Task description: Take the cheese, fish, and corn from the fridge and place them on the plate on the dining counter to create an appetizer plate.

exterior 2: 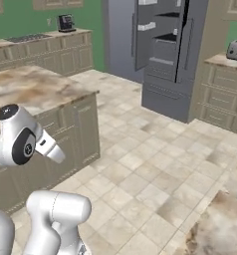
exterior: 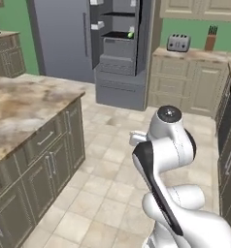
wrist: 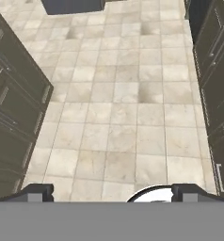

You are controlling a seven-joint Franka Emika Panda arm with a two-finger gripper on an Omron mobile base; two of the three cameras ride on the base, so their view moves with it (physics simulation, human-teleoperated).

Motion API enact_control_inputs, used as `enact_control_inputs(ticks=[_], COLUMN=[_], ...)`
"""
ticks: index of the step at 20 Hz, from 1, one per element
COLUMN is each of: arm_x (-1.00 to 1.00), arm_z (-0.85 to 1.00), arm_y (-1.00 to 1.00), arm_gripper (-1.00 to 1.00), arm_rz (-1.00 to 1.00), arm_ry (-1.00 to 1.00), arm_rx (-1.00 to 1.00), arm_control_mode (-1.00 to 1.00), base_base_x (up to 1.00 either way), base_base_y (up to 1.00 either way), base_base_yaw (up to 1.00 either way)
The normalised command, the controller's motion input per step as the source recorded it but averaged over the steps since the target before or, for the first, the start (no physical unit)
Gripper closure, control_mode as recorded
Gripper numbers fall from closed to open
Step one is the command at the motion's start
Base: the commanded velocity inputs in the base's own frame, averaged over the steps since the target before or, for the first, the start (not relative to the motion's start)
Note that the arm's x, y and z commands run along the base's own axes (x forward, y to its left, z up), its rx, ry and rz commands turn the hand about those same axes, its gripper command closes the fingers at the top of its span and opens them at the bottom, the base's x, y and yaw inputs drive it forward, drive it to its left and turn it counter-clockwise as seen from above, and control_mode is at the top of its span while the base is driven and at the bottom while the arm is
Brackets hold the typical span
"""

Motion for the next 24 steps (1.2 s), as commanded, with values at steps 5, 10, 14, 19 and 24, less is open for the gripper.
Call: enact_control_inputs(ticks=[5, 10, 14, 19, 24], arm_x=[0.00, 0.00, 0.00, 0.00, 0.00], arm_z=[0.00, 0.00, 0.00, 0.00, 0.00], arm_y=[0.00, 0.00, 0.00, 0.00, 0.00], arm_gripper=[-1.00, -1.00, -1.00, -1.00, -1.00], arm_rz=[0.00, 0.00, 0.00, 0.00, 0.00], arm_ry=[0.00, 0.00, 0.00, 0.00, 0.00], arm_rx=[0.00, 0.00, 0.00, 0.00, 0.00], arm_control_mode=[1.00, 1.00, 1.00, 1.00, 1.00], base_base_x=[1.00, 1.00, 1.00, 1.00, 1.00], base_base_y=[0.10, -0.42, -0.51, -0.08, 0.02], base_base_yaw=[-0.04, -0.01, -0.09, -0.06, 0.00])
